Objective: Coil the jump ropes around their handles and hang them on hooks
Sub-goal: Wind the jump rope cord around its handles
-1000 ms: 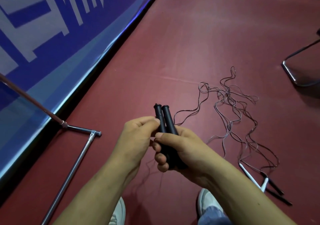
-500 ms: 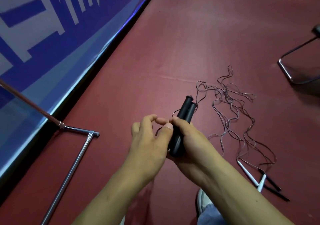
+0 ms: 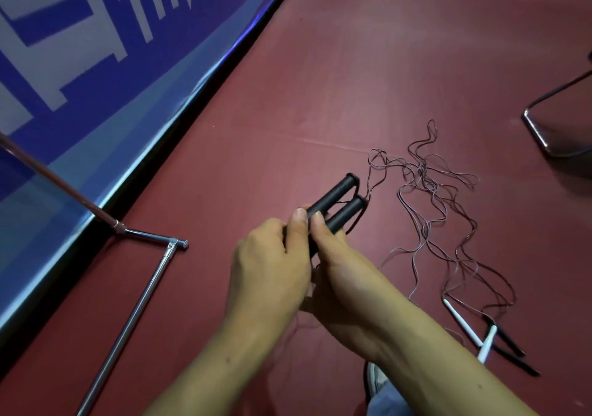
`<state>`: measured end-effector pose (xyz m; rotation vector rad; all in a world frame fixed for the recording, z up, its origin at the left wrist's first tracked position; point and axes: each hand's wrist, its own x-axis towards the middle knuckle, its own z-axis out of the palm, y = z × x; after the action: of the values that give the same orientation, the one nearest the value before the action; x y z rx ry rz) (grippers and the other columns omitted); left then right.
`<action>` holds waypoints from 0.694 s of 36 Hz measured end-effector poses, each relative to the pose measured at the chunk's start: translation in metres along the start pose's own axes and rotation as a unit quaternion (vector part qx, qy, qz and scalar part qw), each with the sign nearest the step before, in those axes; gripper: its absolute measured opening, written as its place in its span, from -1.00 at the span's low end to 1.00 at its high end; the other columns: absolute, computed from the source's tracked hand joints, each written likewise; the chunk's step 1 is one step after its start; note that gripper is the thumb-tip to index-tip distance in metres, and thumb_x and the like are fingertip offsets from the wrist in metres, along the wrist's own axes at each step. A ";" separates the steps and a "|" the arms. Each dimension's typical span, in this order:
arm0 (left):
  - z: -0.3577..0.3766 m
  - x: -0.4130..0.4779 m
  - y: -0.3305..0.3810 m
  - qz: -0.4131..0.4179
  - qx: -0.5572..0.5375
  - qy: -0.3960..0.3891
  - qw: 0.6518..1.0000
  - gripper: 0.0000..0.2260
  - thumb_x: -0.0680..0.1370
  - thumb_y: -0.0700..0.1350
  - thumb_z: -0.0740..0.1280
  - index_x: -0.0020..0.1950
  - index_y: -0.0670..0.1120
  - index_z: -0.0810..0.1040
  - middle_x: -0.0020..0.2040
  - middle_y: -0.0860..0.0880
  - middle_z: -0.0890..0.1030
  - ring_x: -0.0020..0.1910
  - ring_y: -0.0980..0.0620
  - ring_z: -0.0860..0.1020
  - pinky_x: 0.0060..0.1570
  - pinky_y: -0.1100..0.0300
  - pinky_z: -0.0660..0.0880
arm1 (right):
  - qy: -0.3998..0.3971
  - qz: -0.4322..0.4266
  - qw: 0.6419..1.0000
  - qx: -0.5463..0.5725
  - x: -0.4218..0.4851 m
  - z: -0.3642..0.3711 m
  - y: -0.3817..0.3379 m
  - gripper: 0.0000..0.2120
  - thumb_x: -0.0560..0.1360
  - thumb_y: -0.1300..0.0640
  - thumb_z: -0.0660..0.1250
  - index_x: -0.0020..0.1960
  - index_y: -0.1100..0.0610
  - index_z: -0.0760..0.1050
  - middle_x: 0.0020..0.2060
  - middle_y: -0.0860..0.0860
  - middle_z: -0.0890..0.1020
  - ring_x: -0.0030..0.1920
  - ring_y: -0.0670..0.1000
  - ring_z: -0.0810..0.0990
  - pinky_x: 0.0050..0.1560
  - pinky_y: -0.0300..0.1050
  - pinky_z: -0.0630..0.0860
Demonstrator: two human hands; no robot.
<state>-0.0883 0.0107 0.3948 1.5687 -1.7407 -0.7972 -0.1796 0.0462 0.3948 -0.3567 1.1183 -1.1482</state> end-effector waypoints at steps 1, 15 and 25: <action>-0.004 0.005 -0.001 0.005 0.007 0.001 1.000 -0.51 0.63 0.19 0.16 -0.37 -0.08 0.43 -0.45 0.01 0.50 -0.41 0.05 0.46 -0.43 0.18 0.24 | 0.005 0.009 1.000 -0.025 0.000 -0.002 -0.002 -0.69 0.59 -0.27 0.28 0.26 -0.19 0.54 0.09 -0.16 0.69 0.07 -0.01 0.63 0.14 0.10 0.59; -0.033 0.028 -0.018 0.017 0.129 -0.150 0.980 -0.53 0.50 0.11 0.37 -0.43 -0.18 0.39 -0.53 -0.03 0.27 -0.44 -0.09 0.25 -0.45 0.11 0.21 | -0.029 -0.287 0.663 -0.691 0.005 -0.032 0.008 -0.27 0.44 -0.07 0.33 0.53 0.09 0.18 0.27 -0.07 0.54 0.35 0.01 0.46 0.57 0.21 0.08; -0.028 0.031 -0.018 -0.128 -0.286 -0.197 0.929 -0.58 0.65 0.10 0.15 -0.19 -0.20 0.49 -0.47 -0.12 0.37 -0.56 -0.04 0.33 -0.49 0.22 0.23 | 0.019 -0.196 0.853 -0.483 0.009 -0.017 0.007 -0.87 0.45 0.17 0.30 -0.06 -0.02 0.43 -0.42 -0.13 0.47 -0.46 -0.14 0.37 -0.39 -0.22 0.32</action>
<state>-0.0569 -0.0227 0.3996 1.2916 -1.3717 -1.6757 -0.1906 0.0466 0.3778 -1.4018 1.6596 -0.8440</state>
